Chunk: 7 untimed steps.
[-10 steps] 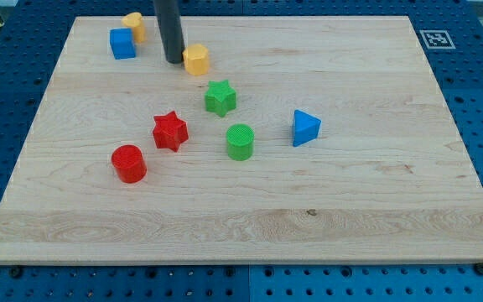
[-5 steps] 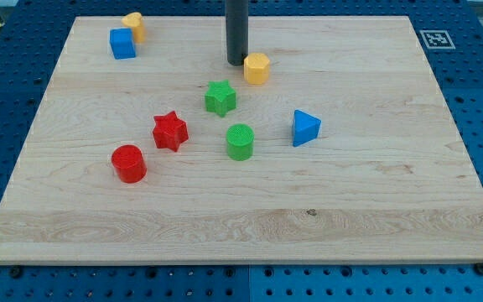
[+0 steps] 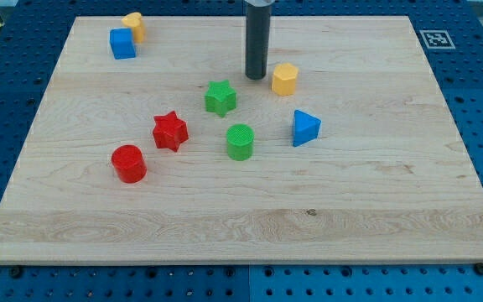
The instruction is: Move yellow hexagon towards center
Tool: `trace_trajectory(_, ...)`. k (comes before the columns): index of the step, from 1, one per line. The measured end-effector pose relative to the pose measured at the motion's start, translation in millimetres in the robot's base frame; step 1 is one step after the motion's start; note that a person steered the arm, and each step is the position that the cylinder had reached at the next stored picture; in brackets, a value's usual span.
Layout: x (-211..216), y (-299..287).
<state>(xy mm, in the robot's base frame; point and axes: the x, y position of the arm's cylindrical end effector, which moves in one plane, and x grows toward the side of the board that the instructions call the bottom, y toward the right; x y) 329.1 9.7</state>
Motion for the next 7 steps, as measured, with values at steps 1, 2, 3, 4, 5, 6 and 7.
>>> trace_trajectory(1, -9.1, 11.1)
trace_trajectory(2, -0.7, 36.2)
trace_trajectory(3, -7.9, 45.7)
trace_trajectory(4, -11.0, 65.1)
trace_trajectory(5, 2.4, 83.2)
trace_trajectory(6, 10.7, 80.1)
trace_trajectory(7, 24.3, 76.1)
